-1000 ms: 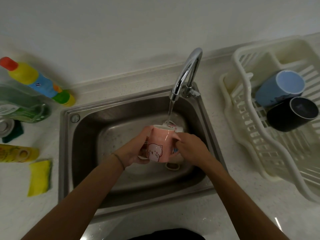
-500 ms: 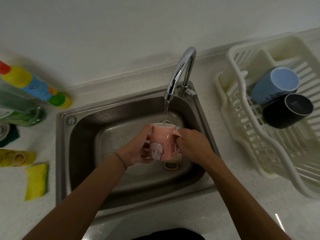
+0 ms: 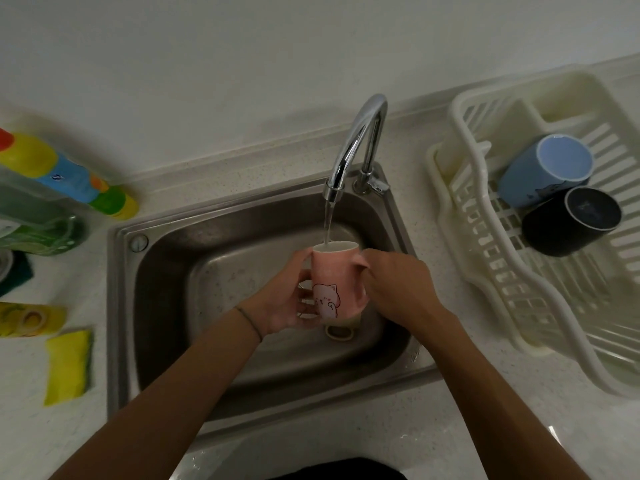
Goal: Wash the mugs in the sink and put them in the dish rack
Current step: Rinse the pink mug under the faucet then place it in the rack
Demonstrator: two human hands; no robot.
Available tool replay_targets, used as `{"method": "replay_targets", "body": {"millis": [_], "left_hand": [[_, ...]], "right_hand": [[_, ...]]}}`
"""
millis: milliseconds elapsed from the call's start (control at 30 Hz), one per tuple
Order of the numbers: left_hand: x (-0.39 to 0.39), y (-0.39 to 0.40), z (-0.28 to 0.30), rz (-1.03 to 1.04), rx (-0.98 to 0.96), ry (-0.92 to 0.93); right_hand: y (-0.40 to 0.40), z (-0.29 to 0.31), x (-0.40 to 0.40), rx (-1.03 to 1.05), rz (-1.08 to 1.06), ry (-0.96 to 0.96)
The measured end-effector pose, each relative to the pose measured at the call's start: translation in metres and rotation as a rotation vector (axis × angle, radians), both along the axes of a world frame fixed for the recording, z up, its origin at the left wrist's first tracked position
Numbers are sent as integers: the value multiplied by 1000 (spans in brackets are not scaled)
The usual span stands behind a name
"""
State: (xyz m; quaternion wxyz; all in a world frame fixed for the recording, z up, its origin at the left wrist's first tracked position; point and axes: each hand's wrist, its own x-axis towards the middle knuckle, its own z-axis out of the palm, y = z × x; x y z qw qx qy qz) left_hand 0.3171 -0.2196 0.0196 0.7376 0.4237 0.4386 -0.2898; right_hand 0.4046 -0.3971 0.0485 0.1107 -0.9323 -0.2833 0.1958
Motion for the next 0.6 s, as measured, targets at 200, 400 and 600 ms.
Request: {"method": "replay_targets", "body": {"millis": [200,400,600], "left_hand": [[8,-6,0,41,-85,-72],[18,-10,2,78,-128,-156],[29,-14,0,144,-158,-214]], "right_hand": [[-1,5,5,69,38,-149],[-10,8,17,81,76,-97],[-19,24,22,138,84,-72]]}}
